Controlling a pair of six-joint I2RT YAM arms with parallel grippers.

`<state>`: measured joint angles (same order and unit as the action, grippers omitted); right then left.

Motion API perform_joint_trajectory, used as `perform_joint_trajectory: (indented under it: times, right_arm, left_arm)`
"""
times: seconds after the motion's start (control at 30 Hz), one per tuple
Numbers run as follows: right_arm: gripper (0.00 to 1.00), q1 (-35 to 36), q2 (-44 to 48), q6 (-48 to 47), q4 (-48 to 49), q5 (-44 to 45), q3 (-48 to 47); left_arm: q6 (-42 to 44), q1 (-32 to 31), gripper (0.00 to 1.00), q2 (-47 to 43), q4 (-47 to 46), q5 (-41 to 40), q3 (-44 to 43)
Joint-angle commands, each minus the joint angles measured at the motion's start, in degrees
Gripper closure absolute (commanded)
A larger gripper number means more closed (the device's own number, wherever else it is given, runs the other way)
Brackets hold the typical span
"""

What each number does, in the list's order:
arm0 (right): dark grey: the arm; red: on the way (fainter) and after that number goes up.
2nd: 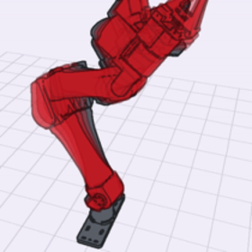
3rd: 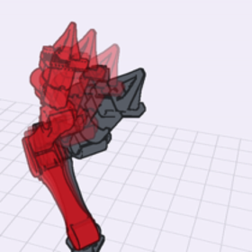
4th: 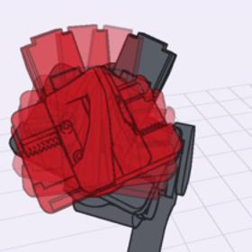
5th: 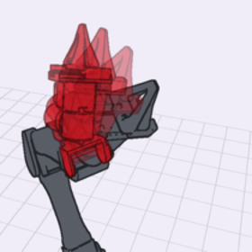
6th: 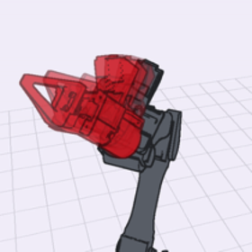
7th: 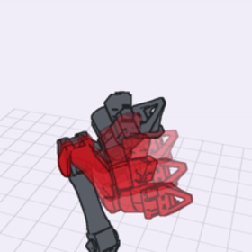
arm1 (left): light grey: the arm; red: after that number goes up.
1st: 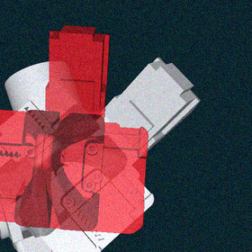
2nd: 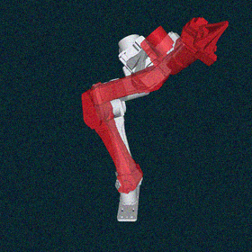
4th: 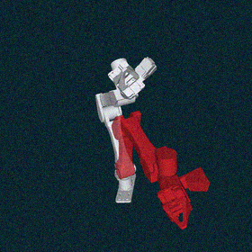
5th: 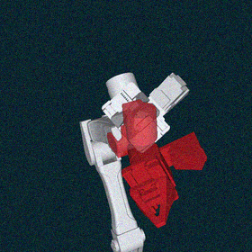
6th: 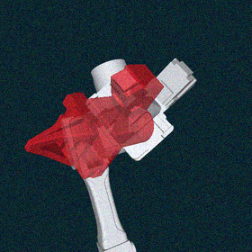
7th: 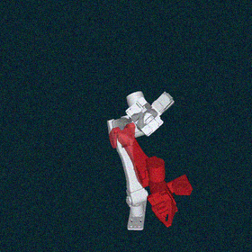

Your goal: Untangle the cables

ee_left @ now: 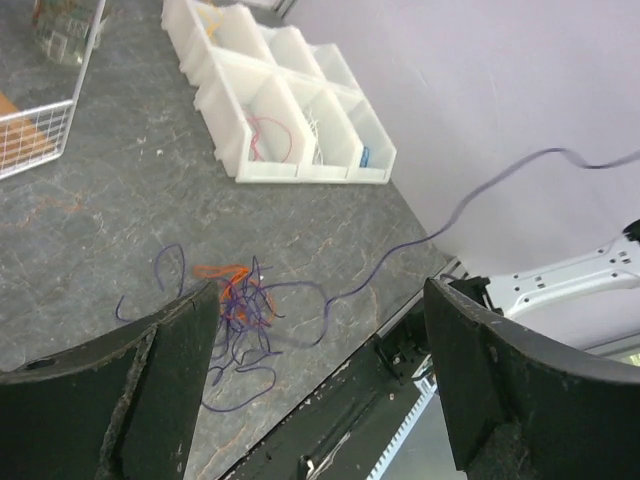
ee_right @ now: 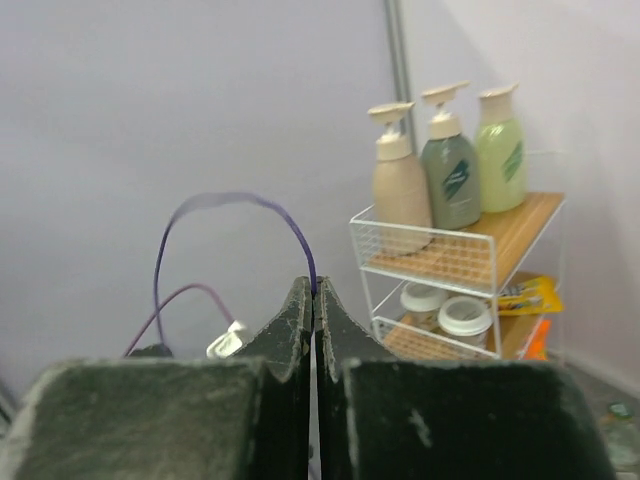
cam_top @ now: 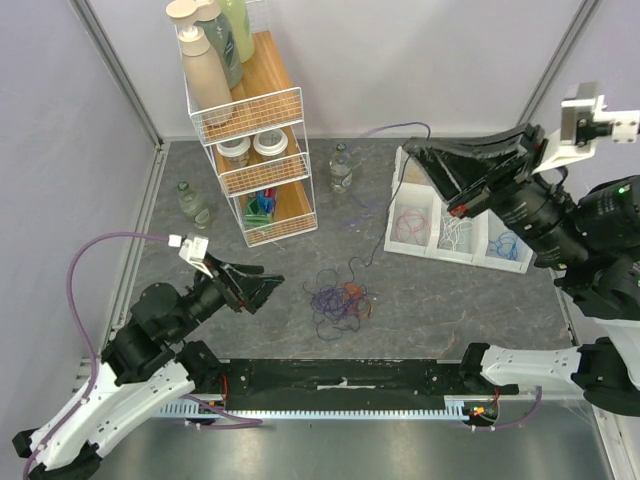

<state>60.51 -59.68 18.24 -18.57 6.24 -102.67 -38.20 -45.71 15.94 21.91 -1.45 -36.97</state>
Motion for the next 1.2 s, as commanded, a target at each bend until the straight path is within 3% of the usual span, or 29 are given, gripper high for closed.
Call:
perform_joint_trajectory:
  times: [0.0, 0.2, 0.33, 0.43, 0.63, 0.77, 0.93, 1.17]
  right_arm:
    - [1.00, -0.4, -5.1, -7.3, -4.9, 5.3, -10.2]
    - [1.00, -0.3, -10.3, -11.0, -6.2, 6.3, -24.8]
    - [1.00, -0.3, -11.3, -11.0, -2.1, 5.5, -27.1]
    - [1.00, -0.3, -12.1, -10.4, -0.5, 4.1, -27.8]
    - [1.00, -0.3, -12.3, -11.2, 2.1, 5.0, -32.7]
    - [1.00, -0.3, -10.2, -11.6, 6.2, 3.1, -33.2]
    - [1.00, -0.3, -5.9, -17.7, 6.8, 8.6, -29.7]
    - [1.00, -0.1, -5.3, -36.7, 7.9, 33.0, -14.9]
  left_arm:
    - [-2.0, 0.1, 0.11, 4.8, -2.2, 2.6, 2.3]
    - [-2.2, 0.1, 0.11, 15.8, -14.5, 14.7, 4.3]
    - [-2.8, 0.2, 0.09, 26.3, -21.7, 19.4, 4.6]
    - [-3.3, 0.1, 0.09, 36.0, -28.5, 20.2, 4.1]
    - [-6.6, 0.2, 0.13, 58.4, -31.0, 19.9, 1.3]
    - [-8.4, 0.2, 0.24, 68.0, -32.3, 16.2, 1.7]
    - [-8.3, 0.6, 0.30, 66.9, -31.8, 13.8, 5.0]
    - [-6.8, 0.6, 0.28, 56.3, -26.4, 10.8, 9.7]
